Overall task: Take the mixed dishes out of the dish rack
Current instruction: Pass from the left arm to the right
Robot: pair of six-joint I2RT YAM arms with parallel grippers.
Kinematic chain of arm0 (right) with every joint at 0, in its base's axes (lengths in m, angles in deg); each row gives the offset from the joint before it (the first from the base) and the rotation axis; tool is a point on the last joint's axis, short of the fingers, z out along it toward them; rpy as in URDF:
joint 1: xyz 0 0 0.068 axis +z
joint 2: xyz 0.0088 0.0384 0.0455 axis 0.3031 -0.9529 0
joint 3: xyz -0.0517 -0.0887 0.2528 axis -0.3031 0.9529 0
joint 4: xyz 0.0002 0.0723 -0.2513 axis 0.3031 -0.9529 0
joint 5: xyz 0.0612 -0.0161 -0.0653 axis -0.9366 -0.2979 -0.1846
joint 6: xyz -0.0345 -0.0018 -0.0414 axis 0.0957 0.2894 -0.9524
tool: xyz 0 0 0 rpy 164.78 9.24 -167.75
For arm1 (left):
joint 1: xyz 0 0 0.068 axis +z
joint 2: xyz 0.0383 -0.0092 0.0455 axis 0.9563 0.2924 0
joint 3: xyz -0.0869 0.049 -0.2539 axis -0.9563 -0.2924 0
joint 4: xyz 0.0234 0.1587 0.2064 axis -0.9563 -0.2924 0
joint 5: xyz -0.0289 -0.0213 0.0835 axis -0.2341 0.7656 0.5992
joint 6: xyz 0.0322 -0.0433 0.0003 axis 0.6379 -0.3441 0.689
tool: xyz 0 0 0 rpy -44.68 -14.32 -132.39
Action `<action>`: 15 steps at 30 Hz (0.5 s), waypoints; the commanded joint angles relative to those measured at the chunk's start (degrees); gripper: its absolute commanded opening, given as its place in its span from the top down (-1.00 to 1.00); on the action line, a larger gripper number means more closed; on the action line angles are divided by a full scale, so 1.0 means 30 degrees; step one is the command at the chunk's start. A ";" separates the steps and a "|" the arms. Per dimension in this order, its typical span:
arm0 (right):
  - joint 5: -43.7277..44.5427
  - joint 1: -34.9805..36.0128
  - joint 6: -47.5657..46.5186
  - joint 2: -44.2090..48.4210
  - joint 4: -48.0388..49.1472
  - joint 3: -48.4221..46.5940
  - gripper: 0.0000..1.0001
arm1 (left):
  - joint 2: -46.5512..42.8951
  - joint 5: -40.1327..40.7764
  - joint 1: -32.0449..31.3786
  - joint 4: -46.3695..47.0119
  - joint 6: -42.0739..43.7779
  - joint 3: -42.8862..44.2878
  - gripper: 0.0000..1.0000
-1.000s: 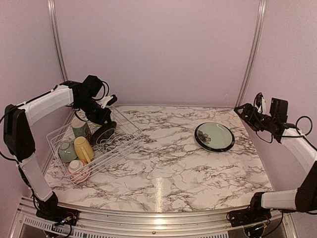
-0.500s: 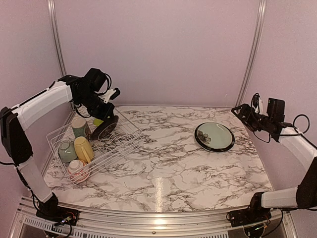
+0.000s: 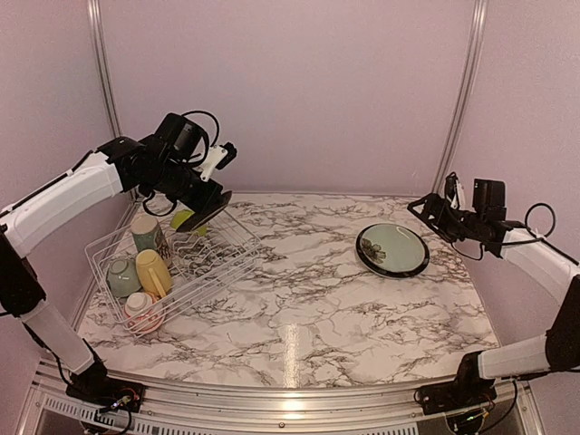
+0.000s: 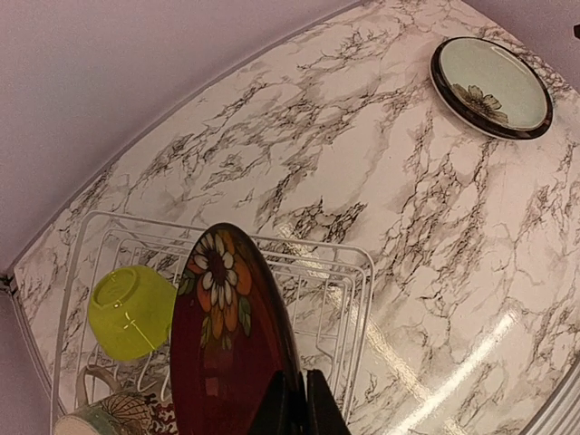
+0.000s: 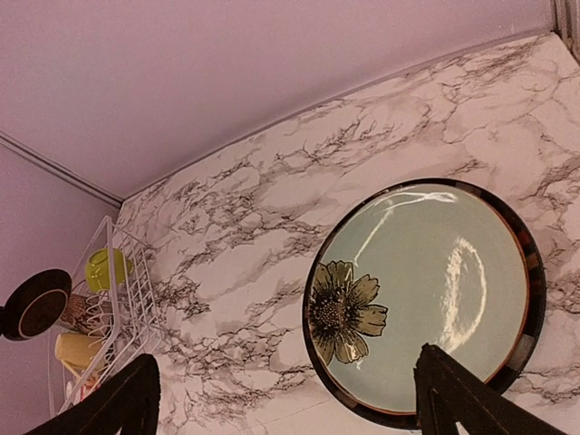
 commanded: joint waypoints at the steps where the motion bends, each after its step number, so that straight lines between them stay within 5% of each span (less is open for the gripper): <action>1: 0.0428 0.0928 0.0213 -0.0453 0.0319 -0.0769 -0.88 | -0.1151 0.2668 -0.1774 0.2312 0.1715 -0.0443 1.00; 5: 0.0479 0.1839 0.0448 -0.0877 0.0453 -0.1082 -0.89 | -0.1637 0.6782 -0.4087 0.4767 0.3219 -0.1967 1.00; 15: 0.1005 0.5561 0.1321 -0.2153 0.2013 -0.2225 -0.89 | -0.0660 1.2265 -0.8894 1.0409 0.6625 -0.4124 1.00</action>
